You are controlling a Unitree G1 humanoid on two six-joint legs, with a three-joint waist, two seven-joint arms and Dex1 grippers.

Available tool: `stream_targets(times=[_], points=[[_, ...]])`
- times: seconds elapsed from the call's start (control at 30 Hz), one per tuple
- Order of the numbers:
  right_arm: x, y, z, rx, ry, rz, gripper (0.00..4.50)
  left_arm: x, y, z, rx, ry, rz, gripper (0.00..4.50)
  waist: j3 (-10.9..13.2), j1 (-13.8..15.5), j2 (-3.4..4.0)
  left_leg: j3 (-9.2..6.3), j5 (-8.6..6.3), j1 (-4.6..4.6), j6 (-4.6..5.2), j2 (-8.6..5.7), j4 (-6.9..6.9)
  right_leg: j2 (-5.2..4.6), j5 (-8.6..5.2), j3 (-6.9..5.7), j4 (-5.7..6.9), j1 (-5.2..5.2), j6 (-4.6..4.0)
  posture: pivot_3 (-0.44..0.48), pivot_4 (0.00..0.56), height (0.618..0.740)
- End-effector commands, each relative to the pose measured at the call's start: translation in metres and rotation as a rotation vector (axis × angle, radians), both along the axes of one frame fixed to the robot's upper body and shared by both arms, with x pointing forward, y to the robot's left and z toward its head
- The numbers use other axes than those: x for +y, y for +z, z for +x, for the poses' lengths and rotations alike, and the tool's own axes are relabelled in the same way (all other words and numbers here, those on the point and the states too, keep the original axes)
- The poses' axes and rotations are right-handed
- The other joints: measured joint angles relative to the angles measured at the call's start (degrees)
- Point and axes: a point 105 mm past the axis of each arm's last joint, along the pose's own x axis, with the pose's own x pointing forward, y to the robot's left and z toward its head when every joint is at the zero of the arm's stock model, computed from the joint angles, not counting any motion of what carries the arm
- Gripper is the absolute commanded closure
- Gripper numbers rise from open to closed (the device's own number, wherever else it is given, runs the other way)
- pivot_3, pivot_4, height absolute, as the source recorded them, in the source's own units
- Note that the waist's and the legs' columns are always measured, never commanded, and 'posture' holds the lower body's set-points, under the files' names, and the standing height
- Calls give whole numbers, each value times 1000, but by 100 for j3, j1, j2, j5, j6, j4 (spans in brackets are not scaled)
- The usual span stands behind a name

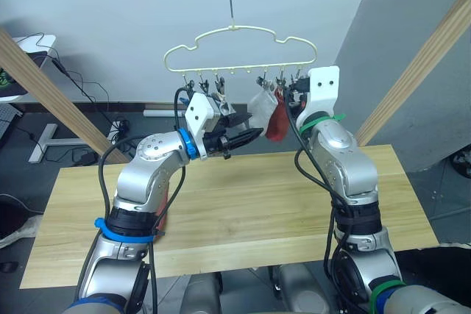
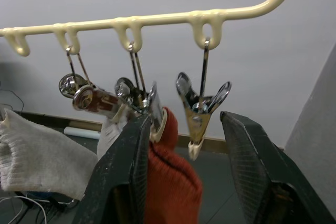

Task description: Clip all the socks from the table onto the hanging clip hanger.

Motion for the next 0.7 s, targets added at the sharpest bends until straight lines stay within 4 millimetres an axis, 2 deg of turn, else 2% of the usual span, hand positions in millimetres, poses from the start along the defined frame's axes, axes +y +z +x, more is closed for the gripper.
stream_targets(times=[0.03, 0.43, 0.7], points=[[-6, 20, 3, -73, -27, 16, 2304, -4, 10, -4, -39, -18, -7, 2015, 0, 0, 0, 0, 0, 0, 0, 0, 0, 0, 0, 0, 0, 0, 0, -175, 232, 740], [-7, 22, 9, -85, -53, 16, 2304, -4, 10, -4, -40, -20, -6, 2015, 0, -1, 0, 0, 0, 0, 0, 0, 0, 0, 0, -1, 0, 0, 0, -174, 232, 740], [0, 25, 11, -83, -41, 49, 2304, -4, 11, -3, -42, -20, -4, 2015, 0, -1, 0, -1, 0, 0, 0, 0, 0, 0, 0, -1, 1, 0, 0, -175, 230, 740]])
